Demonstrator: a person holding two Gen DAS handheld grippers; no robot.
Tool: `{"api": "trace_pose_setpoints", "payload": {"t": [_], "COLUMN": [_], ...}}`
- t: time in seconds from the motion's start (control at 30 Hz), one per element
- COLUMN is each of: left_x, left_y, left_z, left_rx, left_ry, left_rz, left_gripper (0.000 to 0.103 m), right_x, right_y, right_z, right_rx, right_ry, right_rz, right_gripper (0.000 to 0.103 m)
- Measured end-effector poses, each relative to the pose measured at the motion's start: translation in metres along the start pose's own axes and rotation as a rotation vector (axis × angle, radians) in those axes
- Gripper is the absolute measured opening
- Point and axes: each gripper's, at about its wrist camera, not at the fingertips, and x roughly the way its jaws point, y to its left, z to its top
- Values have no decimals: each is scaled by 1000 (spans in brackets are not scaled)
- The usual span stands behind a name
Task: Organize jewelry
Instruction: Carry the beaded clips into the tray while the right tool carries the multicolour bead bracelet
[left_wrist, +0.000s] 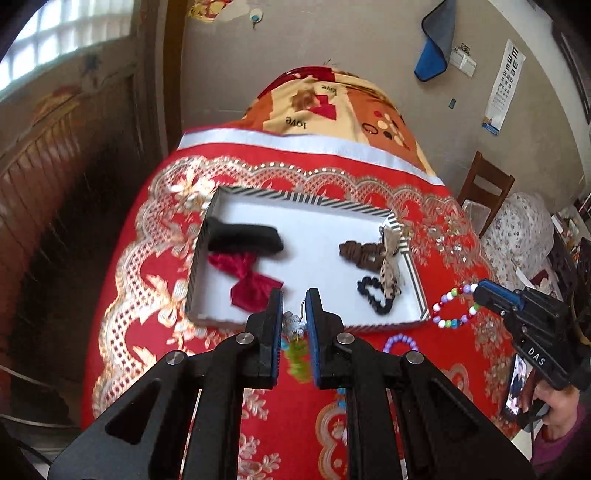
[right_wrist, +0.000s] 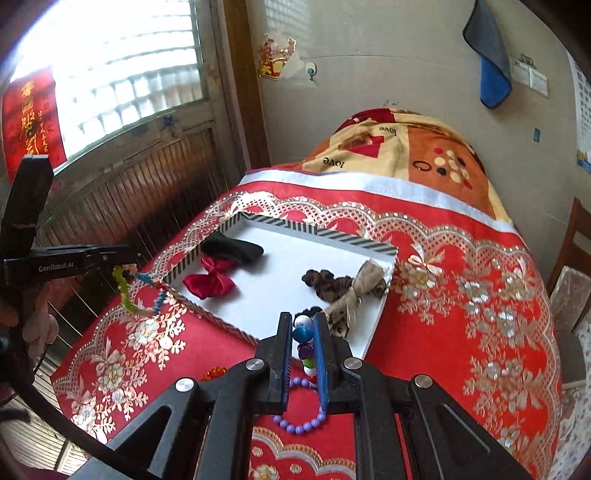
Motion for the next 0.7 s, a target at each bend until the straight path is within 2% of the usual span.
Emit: {"api": "trace_pose_setpoints", "payload": {"t": [0.3,0.7], "left_x": [40,96], "left_y": [-24,-34], "left_z": [22,42], "left_rx": [76,113], "left_ry": [28,91], "left_rz": [7,-8], "left_gripper": [11,11], "right_x": [29,82], "right_y": [-4,-17], "right_z": [21,45], "right_rx": [9,38], "right_ry": [24,79], "right_rz": [-5,-18], "right_gripper": [10,10]}}
